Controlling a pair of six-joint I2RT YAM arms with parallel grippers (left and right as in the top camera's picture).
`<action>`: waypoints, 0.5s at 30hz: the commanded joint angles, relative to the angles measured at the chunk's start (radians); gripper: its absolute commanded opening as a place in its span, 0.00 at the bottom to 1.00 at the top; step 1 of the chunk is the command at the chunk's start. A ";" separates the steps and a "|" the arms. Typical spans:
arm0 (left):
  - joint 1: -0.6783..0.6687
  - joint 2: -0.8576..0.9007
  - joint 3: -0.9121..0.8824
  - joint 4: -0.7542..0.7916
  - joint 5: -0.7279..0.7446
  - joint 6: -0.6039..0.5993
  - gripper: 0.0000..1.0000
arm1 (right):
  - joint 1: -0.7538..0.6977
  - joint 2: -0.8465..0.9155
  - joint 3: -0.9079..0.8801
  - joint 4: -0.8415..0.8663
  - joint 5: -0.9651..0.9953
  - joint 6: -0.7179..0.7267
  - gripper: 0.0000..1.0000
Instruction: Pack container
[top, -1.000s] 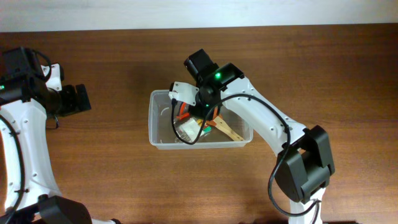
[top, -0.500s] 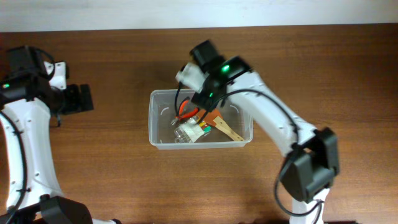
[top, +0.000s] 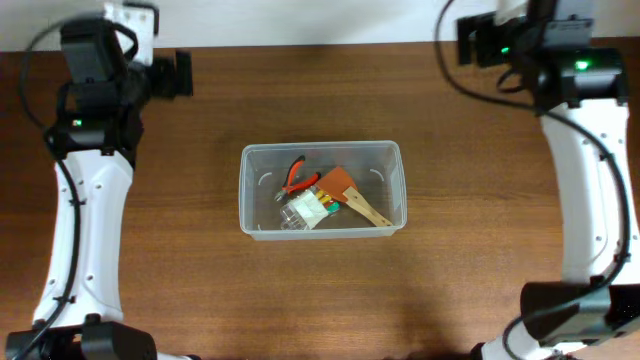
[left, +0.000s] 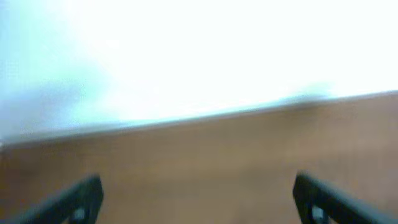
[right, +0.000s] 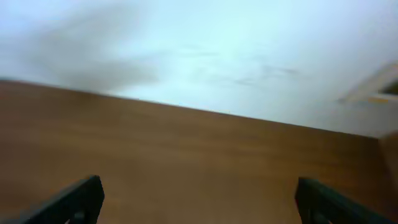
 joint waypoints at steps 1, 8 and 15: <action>-0.005 0.009 0.004 0.036 0.016 0.016 0.99 | -0.073 0.016 -0.002 0.009 0.018 0.031 0.99; -0.010 -0.008 -0.009 -0.064 -0.049 0.045 0.99 | -0.198 0.004 -0.023 -0.115 0.079 0.042 0.99; -0.018 -0.173 -0.145 -0.018 -0.094 0.042 0.99 | -0.274 -0.142 -0.211 -0.126 0.052 0.061 0.99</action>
